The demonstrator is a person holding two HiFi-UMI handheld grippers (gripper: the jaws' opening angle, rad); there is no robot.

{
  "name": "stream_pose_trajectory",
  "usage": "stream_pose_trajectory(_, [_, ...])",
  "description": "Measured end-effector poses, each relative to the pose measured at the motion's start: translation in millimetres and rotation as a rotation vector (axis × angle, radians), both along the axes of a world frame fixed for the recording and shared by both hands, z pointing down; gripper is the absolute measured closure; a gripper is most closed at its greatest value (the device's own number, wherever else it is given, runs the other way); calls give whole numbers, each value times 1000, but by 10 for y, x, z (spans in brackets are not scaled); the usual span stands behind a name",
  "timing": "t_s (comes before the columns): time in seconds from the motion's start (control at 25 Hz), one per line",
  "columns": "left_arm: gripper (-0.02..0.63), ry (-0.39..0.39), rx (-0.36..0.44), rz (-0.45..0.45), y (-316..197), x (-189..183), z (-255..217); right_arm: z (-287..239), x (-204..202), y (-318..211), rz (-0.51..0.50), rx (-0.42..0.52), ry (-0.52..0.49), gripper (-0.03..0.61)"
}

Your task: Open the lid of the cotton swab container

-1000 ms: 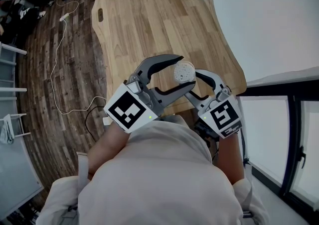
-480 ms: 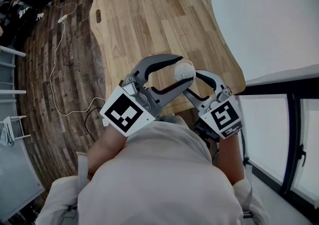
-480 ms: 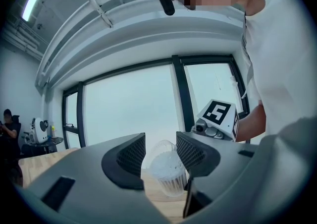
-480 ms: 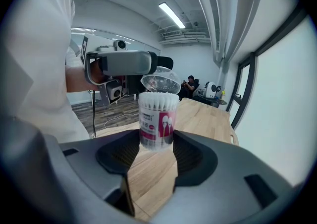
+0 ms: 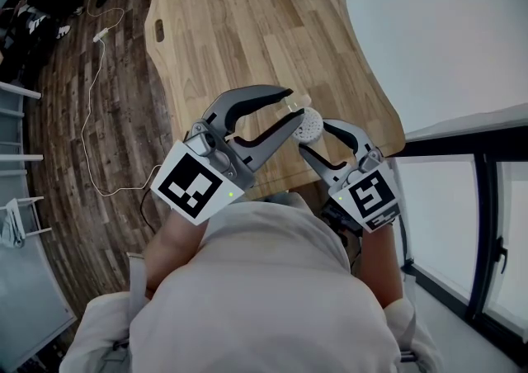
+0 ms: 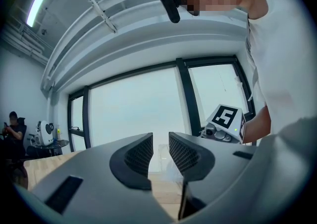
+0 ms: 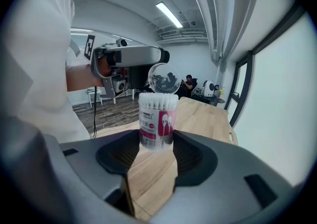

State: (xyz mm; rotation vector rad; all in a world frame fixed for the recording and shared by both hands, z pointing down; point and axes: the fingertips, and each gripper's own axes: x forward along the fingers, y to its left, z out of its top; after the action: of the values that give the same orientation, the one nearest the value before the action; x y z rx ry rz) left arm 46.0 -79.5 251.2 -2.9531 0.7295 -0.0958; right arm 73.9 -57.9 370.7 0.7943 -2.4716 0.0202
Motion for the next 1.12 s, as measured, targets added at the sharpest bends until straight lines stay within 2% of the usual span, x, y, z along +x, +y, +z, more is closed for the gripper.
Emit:
stream_pose_trajectory(0.28, [548,-8,-4,-25,-135,-90,-11,-2,-12,3,-1,-2,-10,353])
stream_pose_trajectory(0.52, [569,-16,-33,-80,-276,-235,62,-14,-56,19,-20,4,-16,353])
stream_pose_trajectory(0.72, [571,-18,-29,-102,-278,-324,117,-38,-84,117,-43,23,-26,353])
stream_pose_trajectory(1.12, [571,-72,-77,-115,-331,-382,355,-176,-132,137,-65,41,-64,353])
